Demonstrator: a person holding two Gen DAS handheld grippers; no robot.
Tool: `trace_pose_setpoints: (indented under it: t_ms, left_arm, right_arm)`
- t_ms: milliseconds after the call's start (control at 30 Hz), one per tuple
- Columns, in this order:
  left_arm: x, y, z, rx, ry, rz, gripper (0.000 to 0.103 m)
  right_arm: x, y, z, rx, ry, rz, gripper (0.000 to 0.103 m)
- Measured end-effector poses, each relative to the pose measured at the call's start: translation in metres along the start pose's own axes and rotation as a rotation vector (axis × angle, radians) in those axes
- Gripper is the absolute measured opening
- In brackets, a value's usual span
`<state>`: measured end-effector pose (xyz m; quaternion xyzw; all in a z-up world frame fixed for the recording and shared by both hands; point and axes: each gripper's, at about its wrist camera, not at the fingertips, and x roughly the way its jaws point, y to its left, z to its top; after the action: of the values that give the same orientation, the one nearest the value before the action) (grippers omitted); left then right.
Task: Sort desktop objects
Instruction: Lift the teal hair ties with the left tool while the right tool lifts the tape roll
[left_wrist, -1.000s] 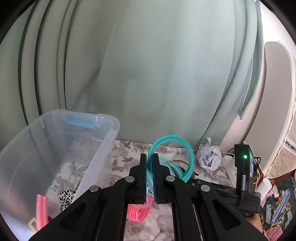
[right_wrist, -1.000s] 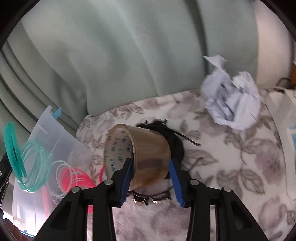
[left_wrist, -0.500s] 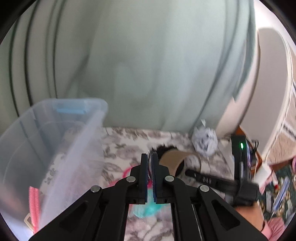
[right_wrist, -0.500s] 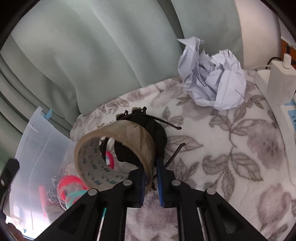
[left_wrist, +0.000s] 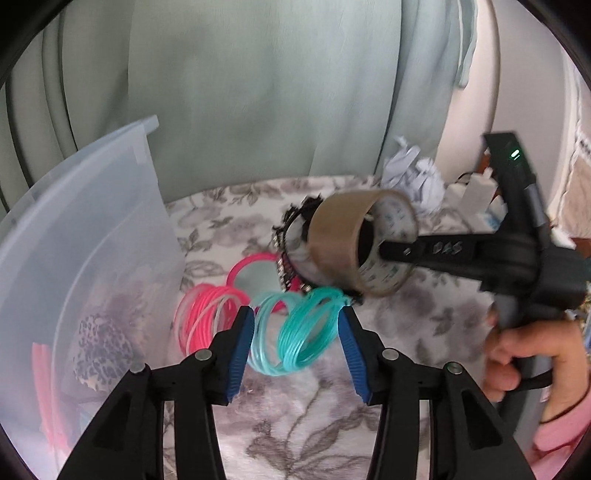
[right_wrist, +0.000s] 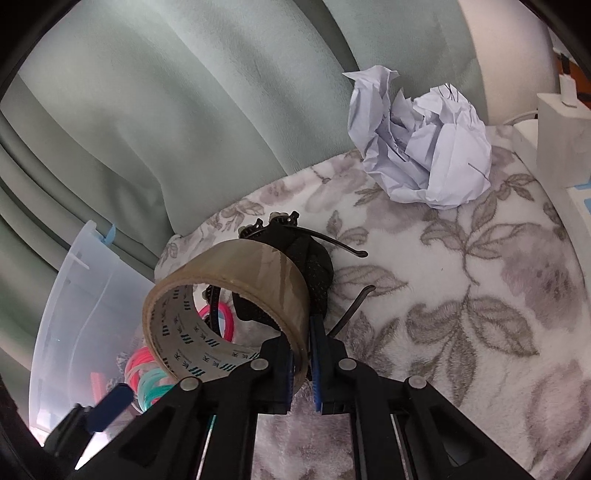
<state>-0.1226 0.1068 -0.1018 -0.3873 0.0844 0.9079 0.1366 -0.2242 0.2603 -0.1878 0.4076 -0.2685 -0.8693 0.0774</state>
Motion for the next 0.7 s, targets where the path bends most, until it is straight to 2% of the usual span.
trace_pose_setpoints:
  t_ms: [133, 267, 333, 400, 467, 700]
  left_arm:
    - [0.011, 0.000, -0.006, 0.021, 0.012, 0.094, 0.048]
    - [0.020, 0.004, -0.008, 0.000, 0.019, 0.147, 0.047]
    - [0.020, 0.007, -0.008, -0.015, 0.013, 0.162, 0.038]
    - [0.020, 0.010, -0.007, -0.020, 0.003, 0.183, 0.019]
    - [0.020, 0.014, -0.007, -0.032, -0.001, 0.185, 0.009]
    - [0.007, 0.026, -0.011, -0.089, -0.015, 0.139, 0.005]
  right_arm:
    - [0.001, -0.002, -0.001, 0.002, -0.003, 0.004, 0.008]
    - [0.002, -0.002, -0.002, 0.006, 0.001, 0.005, 0.008]
    - [0.002, -0.002, -0.002, 0.008, 0.002, 0.006, 0.008]
    - [0.002, -0.001, -0.002, 0.011, 0.003, 0.004, 0.008]
    - [0.002, 0.001, -0.003, 0.014, 0.005, 0.004, 0.008]
    - [-0.010, 0.009, -0.008, 0.039, 0.005, 0.029, 0.008]
